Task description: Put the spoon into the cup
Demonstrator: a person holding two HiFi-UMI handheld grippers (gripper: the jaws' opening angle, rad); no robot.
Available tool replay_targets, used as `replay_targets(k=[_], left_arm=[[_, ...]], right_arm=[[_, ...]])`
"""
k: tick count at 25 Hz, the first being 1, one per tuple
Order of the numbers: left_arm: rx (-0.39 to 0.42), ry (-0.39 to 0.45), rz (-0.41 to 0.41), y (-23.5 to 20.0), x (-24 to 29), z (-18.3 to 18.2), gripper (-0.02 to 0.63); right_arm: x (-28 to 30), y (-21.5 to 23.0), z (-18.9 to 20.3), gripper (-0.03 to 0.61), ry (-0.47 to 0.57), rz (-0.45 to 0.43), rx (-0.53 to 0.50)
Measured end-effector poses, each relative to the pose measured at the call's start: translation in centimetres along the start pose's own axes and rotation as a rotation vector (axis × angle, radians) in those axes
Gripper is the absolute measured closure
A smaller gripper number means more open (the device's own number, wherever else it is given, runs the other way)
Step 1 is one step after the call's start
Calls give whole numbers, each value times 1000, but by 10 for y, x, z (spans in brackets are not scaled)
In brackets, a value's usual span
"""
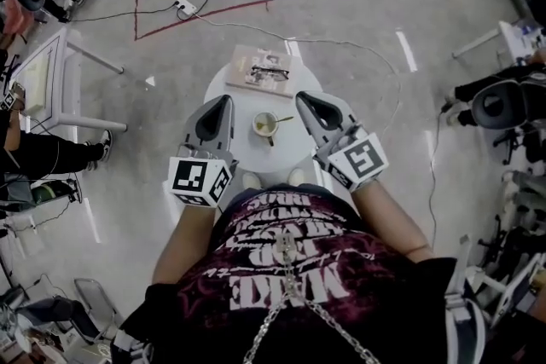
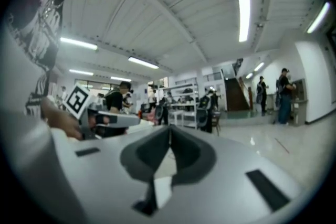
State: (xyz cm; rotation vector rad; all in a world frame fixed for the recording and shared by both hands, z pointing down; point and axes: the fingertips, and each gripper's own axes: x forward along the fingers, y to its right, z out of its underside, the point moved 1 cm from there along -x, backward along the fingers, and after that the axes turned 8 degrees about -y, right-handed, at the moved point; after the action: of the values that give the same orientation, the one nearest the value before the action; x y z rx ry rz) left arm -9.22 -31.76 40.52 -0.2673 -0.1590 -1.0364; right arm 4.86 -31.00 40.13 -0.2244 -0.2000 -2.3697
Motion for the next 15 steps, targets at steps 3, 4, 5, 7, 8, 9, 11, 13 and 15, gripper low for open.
replay_targets(k=[3,4,5,7,8,9,11,13,15], left_arm=[[-9,-8,21,1,2,5,586],[-10,-11,30,2,2,7,586],[-11,-15,38,2,2,9,586],[-16,-27,52,1,2,13,585],[-18,-35,60,1,2,15,586],[-20,-44,70,0,2,17,586],[-19,-55,88,0,2,19,586],[-14,-57,103,-2,1,20,586],[-12,-55,115,-6,-1,20,586]], right_arm=[[3,-2,-1,545,-6,16,-7],[4,-3,0,545,-14,22,-11],[4,-4,3,545,-25,28,-12],[5,-7,8,545,-47,32,1],[5,-9,9,545,-53,31,11],[6,-11,9,545,-57,27,21],[9,-14,8,545,-61,24,35],[12,-19,5,545,-62,29,32],[16,-24,4,545,-69,37,26]])
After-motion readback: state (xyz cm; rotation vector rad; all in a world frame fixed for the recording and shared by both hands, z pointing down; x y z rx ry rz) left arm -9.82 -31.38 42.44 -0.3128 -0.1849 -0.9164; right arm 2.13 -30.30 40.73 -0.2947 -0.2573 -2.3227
